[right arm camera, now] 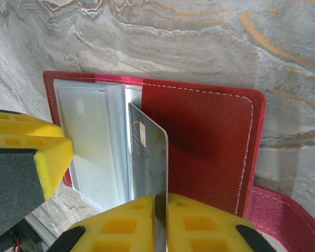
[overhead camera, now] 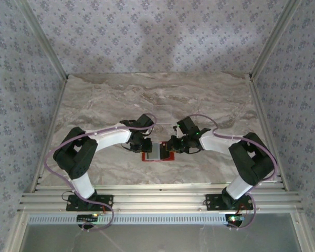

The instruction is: Take the credit cards out of the card holder

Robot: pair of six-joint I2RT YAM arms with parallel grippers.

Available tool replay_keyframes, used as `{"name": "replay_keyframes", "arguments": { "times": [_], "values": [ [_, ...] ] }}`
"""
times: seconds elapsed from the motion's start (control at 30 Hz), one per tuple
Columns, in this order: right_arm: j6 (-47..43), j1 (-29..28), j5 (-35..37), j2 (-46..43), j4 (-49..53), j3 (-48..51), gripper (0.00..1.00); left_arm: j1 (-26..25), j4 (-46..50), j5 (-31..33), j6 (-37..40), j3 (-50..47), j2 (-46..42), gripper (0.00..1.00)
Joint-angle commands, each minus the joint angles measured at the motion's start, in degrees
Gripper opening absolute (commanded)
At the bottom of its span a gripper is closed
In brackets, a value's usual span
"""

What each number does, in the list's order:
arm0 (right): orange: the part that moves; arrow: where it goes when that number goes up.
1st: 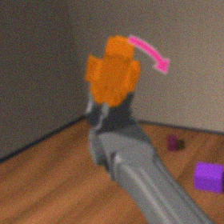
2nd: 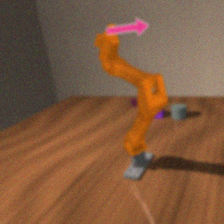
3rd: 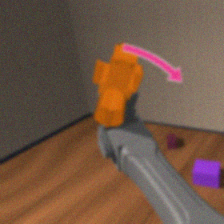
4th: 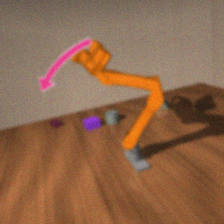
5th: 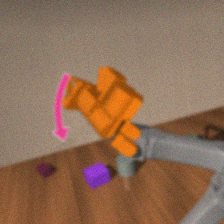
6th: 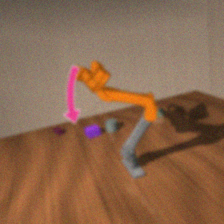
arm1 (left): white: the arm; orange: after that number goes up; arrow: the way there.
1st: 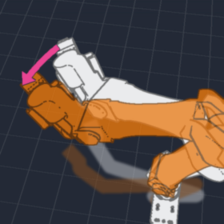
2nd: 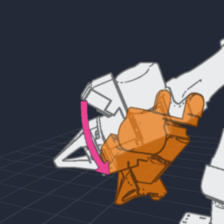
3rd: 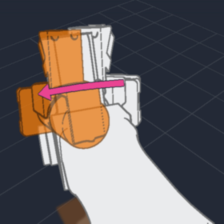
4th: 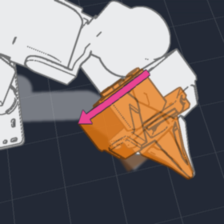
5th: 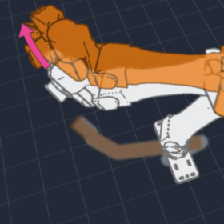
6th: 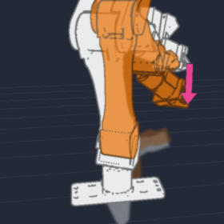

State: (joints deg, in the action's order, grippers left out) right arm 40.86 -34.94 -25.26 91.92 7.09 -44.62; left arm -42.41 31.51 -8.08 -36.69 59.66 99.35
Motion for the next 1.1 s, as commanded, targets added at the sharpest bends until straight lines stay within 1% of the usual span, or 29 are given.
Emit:
{"name": "replay_keyframes", "arguments": {
  "times": [0.0, 0.17, 0.3, 0.43, 0.57, 0.63, 0.7, 0.77, 0.87, 0.93, 1.07],
  "values": [
    [0.47, -0.31, 0.59, 0.09, 0.64, -1.52, 0.1, -0.45, 2.58, 1.15, -0.05, -1.23, 0.41, 0.29],
    [-0.98, 0.78, 3.77, -3.99, 4.74, -1.82, 0.08, -0.46, 3.32, 1.93, 0.23, -1.3, -0.27, 0.29],
    [-4.3, 2.08, 7.23, -8.48, 10.58, -4.01, 0.08, -0.44, 3.53, 1.84, 0.21, -1.48, -1.04, 0.29],
    [-16.77, 2.55, 8.87, -10.05, 15.34, -9.2, 0.08, -0.47, 3.71, 1.71, -0.1, -1.31, -1.86, 0.29],
    [-32.17, 2.84, 9.73, -9.34, 18.36, -15.42, 0.09, -0.47, 4.12, 1.23, 0.47, 0.31, -2.17, 0.3],
    [-38.66, 3.26, 8.35, -7.37, 21.87, -19.96, 0.09, -0.41, 4.89, 0.75, 0.71, 1.58, -1.97, 0.31],
    [-48.08, 3.21, 10.97, -5.09, 25.42, -25.53, 0.08, -0.48, 5.12, 0.1, 0.52, 2.21, -2.42, 0.31],
    [-56.65, 2.92, 12.42, -3.7, 26.97, -27.91, 0.1, -0.36, 5.22, -0.14, 0.28, 2.78, -3.01, 0.31],
    [-66.62, 2.96, 13.28, -1.46, 27.05, -31.03, 0.09, 0.0, 6.31, 0.06, 0.27, 3.53, -4.08, 0.32],
    [-73.99, 3.37, 13.58, 0.6, 28.94, -33.61, 0.08, 0.87, 6.77, 0.14, 0.34, 3.37, -5.17, 0.32],
    [-84.77, 3.3, 15.27, 5.78, 31.91, -39.63, 0.04, 4.3, 7.02, -0.64, 0.61, 1.49, -7.66, 0.32]
  ]
}}
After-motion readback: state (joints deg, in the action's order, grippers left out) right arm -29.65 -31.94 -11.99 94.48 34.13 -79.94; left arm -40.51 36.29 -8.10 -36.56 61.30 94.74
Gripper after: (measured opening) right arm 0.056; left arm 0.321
